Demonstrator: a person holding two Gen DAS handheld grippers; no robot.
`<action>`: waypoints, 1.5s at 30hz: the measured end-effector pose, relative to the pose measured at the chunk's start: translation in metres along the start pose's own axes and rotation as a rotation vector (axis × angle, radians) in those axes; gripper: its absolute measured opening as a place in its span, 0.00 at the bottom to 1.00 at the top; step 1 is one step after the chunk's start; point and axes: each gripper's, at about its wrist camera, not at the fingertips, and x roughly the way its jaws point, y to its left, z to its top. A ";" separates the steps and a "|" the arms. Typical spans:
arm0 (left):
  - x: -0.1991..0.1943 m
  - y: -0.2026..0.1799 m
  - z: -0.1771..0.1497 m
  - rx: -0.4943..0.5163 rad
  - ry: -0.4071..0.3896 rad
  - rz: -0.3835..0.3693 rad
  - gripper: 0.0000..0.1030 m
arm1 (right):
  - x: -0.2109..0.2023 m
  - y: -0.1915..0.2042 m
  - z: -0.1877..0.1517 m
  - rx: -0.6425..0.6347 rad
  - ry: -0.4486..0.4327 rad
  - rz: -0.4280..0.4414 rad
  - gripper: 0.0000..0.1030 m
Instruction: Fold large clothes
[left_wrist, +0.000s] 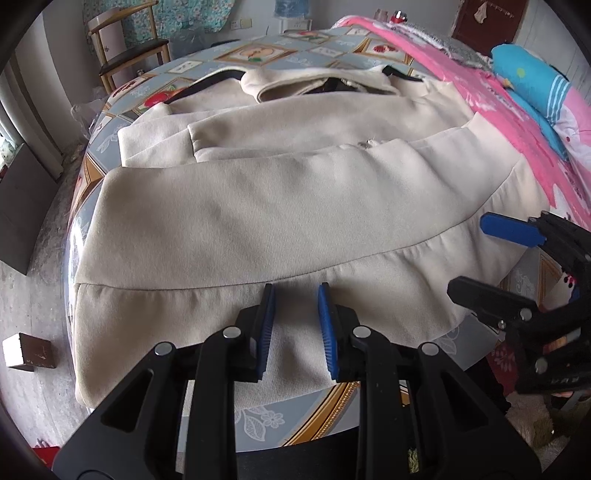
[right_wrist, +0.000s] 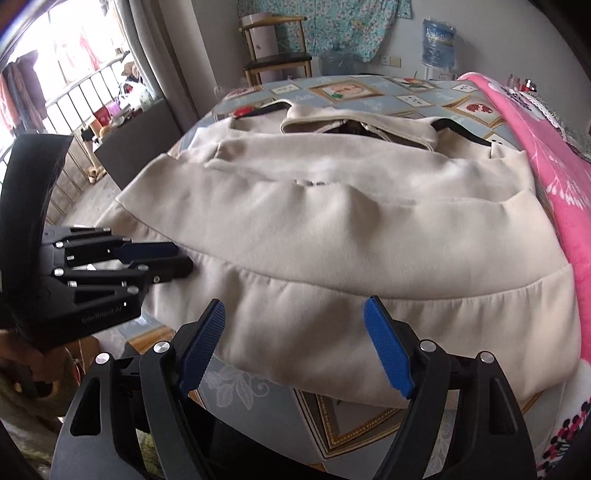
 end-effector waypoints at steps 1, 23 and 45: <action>-0.004 0.003 -0.002 0.000 -0.024 0.000 0.26 | 0.001 0.000 0.002 0.001 -0.003 -0.003 0.74; -0.018 0.140 0.008 -0.360 -0.155 -0.053 0.39 | 0.029 -0.001 0.002 -0.005 0.023 -0.019 0.76; -0.057 0.113 0.013 -0.200 -0.280 -0.075 0.08 | 0.029 -0.005 0.005 0.037 0.034 -0.007 0.77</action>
